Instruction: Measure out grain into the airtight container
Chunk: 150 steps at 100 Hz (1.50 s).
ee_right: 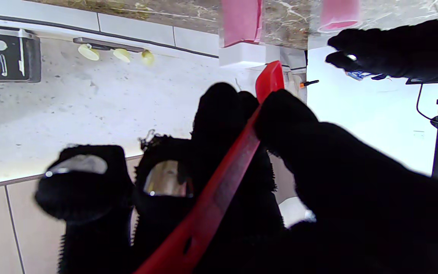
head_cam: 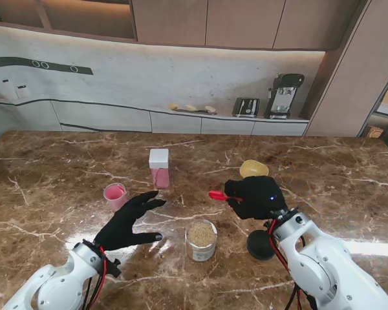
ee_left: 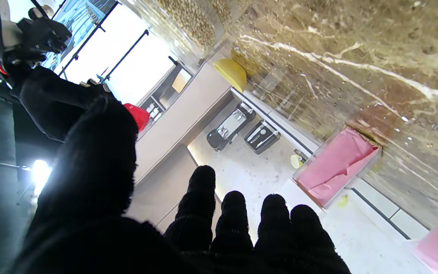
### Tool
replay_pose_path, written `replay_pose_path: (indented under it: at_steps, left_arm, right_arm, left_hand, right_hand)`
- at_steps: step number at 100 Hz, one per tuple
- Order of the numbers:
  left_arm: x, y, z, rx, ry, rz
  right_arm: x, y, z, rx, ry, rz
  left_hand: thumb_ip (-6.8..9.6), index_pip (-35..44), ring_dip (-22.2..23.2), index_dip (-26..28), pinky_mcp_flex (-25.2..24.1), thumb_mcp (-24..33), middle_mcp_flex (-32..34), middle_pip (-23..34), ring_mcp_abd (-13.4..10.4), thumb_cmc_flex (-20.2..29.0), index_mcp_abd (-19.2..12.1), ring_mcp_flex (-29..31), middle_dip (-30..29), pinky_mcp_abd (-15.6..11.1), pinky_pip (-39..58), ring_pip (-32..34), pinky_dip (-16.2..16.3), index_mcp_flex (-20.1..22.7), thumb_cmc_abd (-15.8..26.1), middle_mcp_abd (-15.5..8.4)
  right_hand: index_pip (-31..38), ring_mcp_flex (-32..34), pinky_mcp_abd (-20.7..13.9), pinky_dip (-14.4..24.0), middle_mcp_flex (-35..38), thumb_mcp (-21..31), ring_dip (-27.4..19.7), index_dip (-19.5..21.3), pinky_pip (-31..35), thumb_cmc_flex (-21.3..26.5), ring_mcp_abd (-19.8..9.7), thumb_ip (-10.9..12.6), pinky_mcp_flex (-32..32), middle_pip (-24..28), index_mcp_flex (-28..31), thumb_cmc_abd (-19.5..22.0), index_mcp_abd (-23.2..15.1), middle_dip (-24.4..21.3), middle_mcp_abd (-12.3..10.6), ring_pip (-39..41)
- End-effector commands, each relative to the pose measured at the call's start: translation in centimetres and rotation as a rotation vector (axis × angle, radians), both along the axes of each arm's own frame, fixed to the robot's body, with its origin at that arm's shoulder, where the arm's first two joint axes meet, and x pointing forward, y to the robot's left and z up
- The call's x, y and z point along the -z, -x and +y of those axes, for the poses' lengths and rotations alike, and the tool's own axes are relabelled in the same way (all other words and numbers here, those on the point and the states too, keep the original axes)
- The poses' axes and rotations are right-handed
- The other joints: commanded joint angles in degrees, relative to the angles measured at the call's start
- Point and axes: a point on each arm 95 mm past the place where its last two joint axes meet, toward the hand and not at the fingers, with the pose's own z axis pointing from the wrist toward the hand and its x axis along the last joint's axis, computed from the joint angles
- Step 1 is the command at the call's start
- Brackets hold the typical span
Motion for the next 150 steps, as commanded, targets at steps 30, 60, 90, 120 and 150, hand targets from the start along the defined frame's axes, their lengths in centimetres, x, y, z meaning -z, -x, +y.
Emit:
replay_pose_path:
  at_steps: [30,60,90,120,150]
  left_arm:
    - [-2.7,-0.5,2.0,-0.059,0.054,-0.106]
    - [-4.2,-1.4,7.1,-0.274,0.057,-0.237]
    - [0.5,-1.2,11.6,-0.464,0.045,-0.093]
    - [4.2,-2.4,12.4,-0.500,0.123,0.094]
    - [7.2,-4.2,12.0,-0.534,0.091,0.189]
  right_arm:
    - [1.5,1.7,0.4,0.015,-0.010,0.036]
    - [2.2,1.5,0.2,0.035,-0.024,0.059]
    - [2.8,1.1,0.3,0.031,-0.037,0.081]
    - [3.0,0.6,0.6,0.024,-0.018,0.112]
    - [2.5,0.1,0.3,0.032,0.017,0.107]
  left_hand:
    - [0.43,-0.65,0.11,-1.25,0.26,2.54,1.21,0.43,-1.16,-0.85,2.15,-0.18,-0.26,-2.81,1.56,0.48,-0.28,-0.07,-3.07,-0.50]
    - [-0.89,-5.35,-0.42,-4.51,-0.84,11.91,-2.11,-6.44,-2.02,-4.97,3.65,-4.42,-3.05,-3.89,-1.37,-0.67,-2.41,-10.00,-10.75,-0.20]
    - [-2.47,-12.47,0.19,-0.76,-0.50,15.00,-3.62,-9.90,-1.10,-4.54,4.71,-4.14,1.36,-2.80,-1.00,-0.10,3.79,-12.59,-15.74,0.71]
    - [-2.62,-13.14,0.43,-0.81,0.18,15.31,-3.51,-9.80,-1.34,-2.61,5.29,-2.53,3.16,-2.37,3.15,0.23,5.42,-12.78,-17.95,0.58]
    - [-3.41,-12.88,0.56,-1.24,0.41,16.53,-1.22,-6.81,-1.86,-2.81,6.17,-0.24,3.09,-2.87,5.95,0.67,3.95,-12.57,-19.34,0.43]
  right_hand:
    - [2.59,2.12,0.22,1.99,3.54,4.98,2.05,3.54,0.71,1.21,-4.08,0.27,2.21,1.53,2.96,-0.18,-7.19,1.37,1.88,2.86]
    - [2.27,2.12,-0.10,1.96,3.59,5.21,2.07,3.90,0.95,0.84,-4.35,0.17,2.28,1.58,3.12,-0.30,-7.77,1.43,1.84,2.98]
    - [2.08,2.11,-0.19,1.86,3.61,5.35,2.09,4.10,1.06,0.52,-4.36,0.09,2.29,1.64,3.31,-0.40,-8.26,1.49,1.81,3.09]
    - [1.63,2.13,-0.59,1.70,3.48,5.68,2.01,4.65,1.14,0.07,-4.69,-0.04,2.16,1.77,3.34,-0.43,-9.33,1.67,0.14,2.94]
    - [1.16,2.15,-1.54,1.65,3.03,5.07,1.82,5.31,1.15,-0.29,-5.11,-0.08,1.52,1.72,2.99,0.28,-10.73,1.83,-0.57,2.52]
